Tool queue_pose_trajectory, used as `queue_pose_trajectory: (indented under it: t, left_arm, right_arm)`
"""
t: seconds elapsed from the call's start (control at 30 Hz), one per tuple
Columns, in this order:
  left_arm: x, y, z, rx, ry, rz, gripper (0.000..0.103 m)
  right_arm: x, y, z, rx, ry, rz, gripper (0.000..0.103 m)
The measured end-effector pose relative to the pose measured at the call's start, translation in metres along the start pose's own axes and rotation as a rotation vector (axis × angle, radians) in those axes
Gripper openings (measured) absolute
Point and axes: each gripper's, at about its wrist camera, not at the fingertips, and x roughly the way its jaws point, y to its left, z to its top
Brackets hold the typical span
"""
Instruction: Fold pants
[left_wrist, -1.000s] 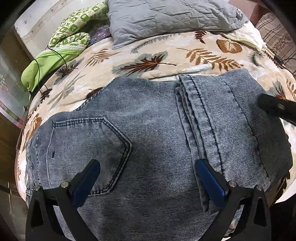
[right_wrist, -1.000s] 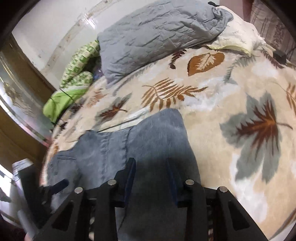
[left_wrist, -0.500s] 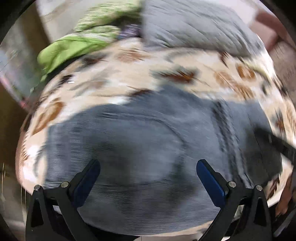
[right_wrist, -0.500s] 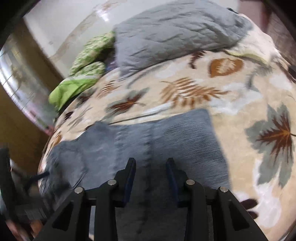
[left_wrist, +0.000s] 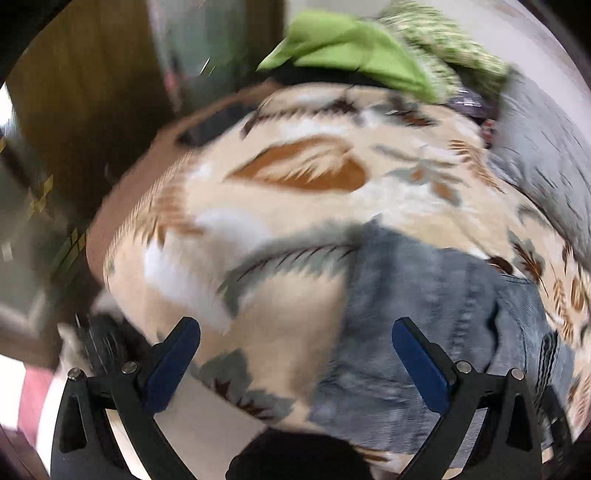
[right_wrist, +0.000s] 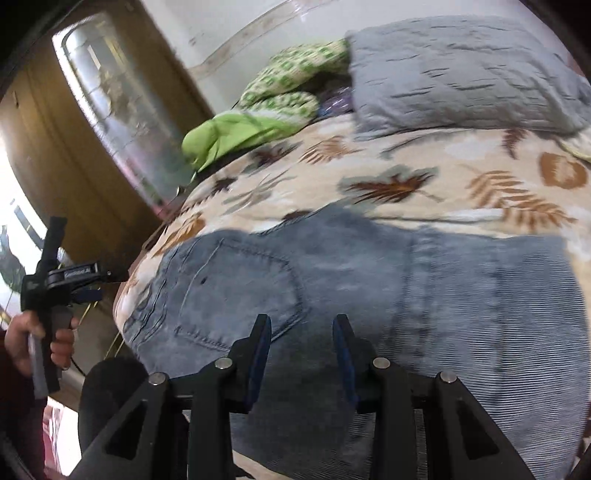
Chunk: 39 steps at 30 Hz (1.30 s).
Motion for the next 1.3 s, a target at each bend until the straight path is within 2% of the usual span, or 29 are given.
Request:
queue_pose_trajectory:
  t: [0.13,0.3,0.4,0.53,0.6,0.77,0.8,0.83,0.9,1.03,1.13,1.3]
  left_arm:
    - [0.020,0.011,-0.008,-0.039,0.071,-0.024,0.103]
    - [0.035,-0.006,-0.019,0.007,0.161,-0.163,0.103]
    - [0.047,-0.011,-0.023,0.006,0.219,-0.189,0.103]
    - [0.059,-0.014,-0.028,-0.011,0.309,-0.321,0.103]
    - [0.062,-0.018,-0.030,0.006,0.315,-0.322,0.102]
    - [0.062,-0.021,-0.029,0.000,0.306,-0.326,0.086]
    - [0.060,-0.023,-0.029,0.007,0.302,-0.334,0.079]
    - [0.058,-0.027,-0.030,0.006,0.299,-0.344,0.067]
    - [0.055,-0.027,-0.027,0.002,0.289,-0.353,0.061]
    - [0.050,-0.032,-0.026,-0.005,0.270,-0.391,0.037]
    - [0.035,-0.040,-0.026,0.021,0.229,-0.395,0.028]
    - [0.009,-0.064,-0.018,0.079,0.143,-0.413,0.025]
  right_arm:
    - [0.015,0.012,-0.003,-0.029,0.036,0.014,0.038]
    - [0.026,0.015,-0.005,-0.027,0.060,0.017,0.038]
    - [0.027,0.015,-0.005,-0.023,0.064,0.017,0.038]
    - [0.028,0.009,-0.005,-0.004,0.075,0.006,0.038]
    - [0.029,0.006,-0.005,0.008,0.077,0.005,0.038]
    - [0.027,0.005,-0.003,0.011,0.068,0.005,0.038]
    - [0.027,0.004,-0.003,0.008,0.068,0.002,0.038]
    - [0.027,0.005,-0.003,0.007,0.067,0.001,0.038]
    - [0.026,0.004,-0.003,0.011,0.065,-0.001,0.038]
    - [0.025,0.003,-0.003,0.017,0.058,-0.004,0.038]
    - [0.024,0.002,-0.004,0.016,0.054,-0.006,0.038]
    - [0.023,0.004,-0.003,0.006,0.036,0.000,0.038]
